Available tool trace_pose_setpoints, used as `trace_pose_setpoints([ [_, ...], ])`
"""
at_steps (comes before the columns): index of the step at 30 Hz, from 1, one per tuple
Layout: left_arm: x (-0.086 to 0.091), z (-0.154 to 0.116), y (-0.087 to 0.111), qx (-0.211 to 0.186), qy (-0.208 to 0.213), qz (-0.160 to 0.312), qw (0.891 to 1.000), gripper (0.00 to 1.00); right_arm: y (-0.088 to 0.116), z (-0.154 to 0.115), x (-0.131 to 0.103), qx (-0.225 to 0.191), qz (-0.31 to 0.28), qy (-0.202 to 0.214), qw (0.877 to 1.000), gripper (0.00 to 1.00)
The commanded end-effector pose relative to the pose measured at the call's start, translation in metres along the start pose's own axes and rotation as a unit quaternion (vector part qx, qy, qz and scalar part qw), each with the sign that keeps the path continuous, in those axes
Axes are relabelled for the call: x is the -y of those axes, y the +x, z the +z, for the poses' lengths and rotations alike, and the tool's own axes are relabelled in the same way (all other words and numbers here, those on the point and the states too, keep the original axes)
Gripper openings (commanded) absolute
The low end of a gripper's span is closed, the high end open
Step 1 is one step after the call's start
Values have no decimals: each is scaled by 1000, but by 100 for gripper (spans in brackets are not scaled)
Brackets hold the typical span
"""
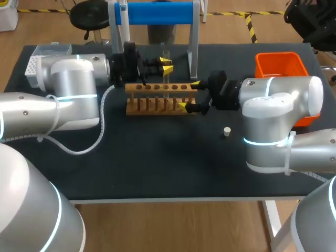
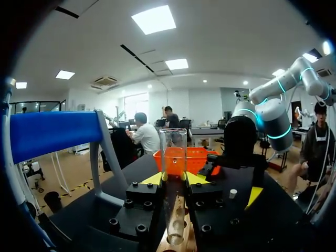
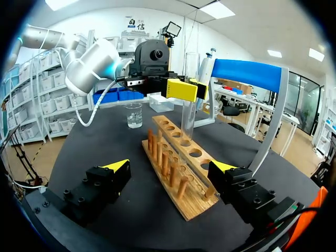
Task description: Invert the test tube, pick up the pipette, mount the tip to pipette, aspirate from beaker and dispense into the tube, eject the tip, return the pipette, and cap with the stopper.
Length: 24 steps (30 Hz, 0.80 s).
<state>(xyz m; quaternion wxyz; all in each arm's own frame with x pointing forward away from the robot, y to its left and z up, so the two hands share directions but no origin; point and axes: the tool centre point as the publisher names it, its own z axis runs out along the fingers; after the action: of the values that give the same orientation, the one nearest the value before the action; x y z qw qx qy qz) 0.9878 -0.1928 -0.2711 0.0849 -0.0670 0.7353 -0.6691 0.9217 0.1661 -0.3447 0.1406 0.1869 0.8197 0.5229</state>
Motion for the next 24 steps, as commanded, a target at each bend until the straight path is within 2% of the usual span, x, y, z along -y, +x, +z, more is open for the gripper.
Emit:
trace_pose_setpoints([
  [1, -2, 2, -3, -5, 0, -2, 1000, 0, 0, 1, 0, 0, 0, 0, 1000, 100],
  [24, -10, 2, -5, -6, 1, -12, 1000, 0, 0, 1, 0, 0, 0, 0, 1000, 100],
])
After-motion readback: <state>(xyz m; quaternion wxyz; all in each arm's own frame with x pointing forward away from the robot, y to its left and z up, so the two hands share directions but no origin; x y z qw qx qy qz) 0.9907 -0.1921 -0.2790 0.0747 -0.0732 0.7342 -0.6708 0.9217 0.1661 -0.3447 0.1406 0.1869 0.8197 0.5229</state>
